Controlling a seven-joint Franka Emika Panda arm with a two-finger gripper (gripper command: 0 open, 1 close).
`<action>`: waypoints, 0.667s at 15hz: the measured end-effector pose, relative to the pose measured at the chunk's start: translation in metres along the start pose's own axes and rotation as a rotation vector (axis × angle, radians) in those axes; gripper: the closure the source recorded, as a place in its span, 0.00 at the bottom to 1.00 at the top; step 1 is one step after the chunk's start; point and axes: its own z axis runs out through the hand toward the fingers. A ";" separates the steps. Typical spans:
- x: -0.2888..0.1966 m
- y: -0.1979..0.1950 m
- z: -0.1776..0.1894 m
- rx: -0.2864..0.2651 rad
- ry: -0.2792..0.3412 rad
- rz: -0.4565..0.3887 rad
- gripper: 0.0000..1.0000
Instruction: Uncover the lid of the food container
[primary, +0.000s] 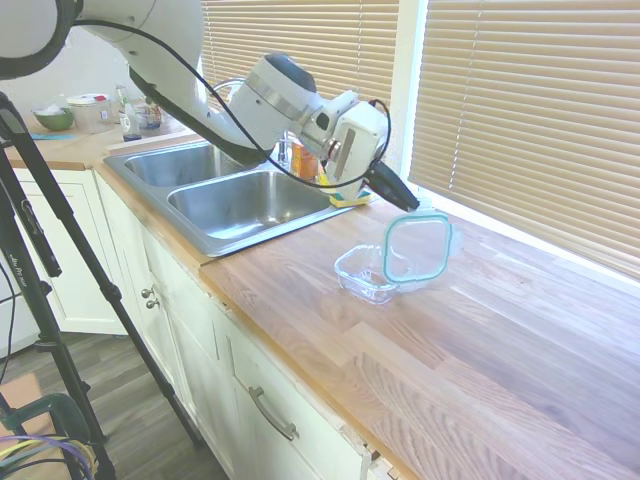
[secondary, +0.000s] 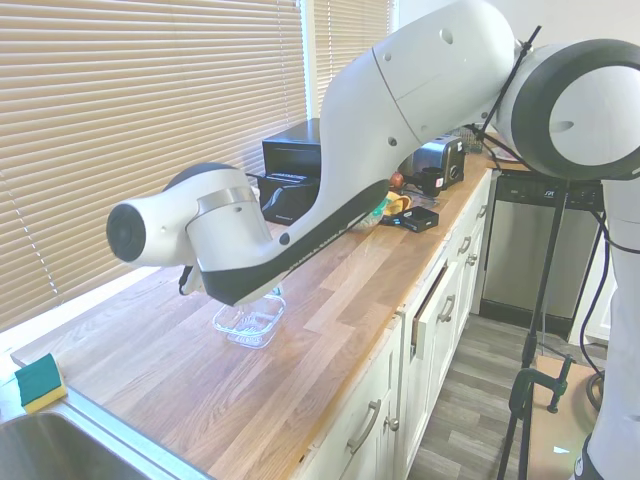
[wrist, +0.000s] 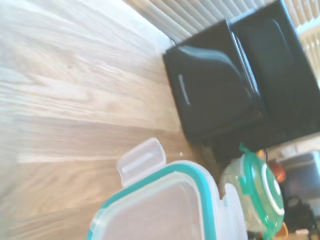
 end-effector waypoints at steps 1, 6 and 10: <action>0.005 0.003 0.008 -0.002 -0.013 0.010 1.00; 0.009 0.010 0.053 0.026 -0.134 0.068 1.00; 0.027 0.028 0.084 0.107 -0.308 0.207 1.00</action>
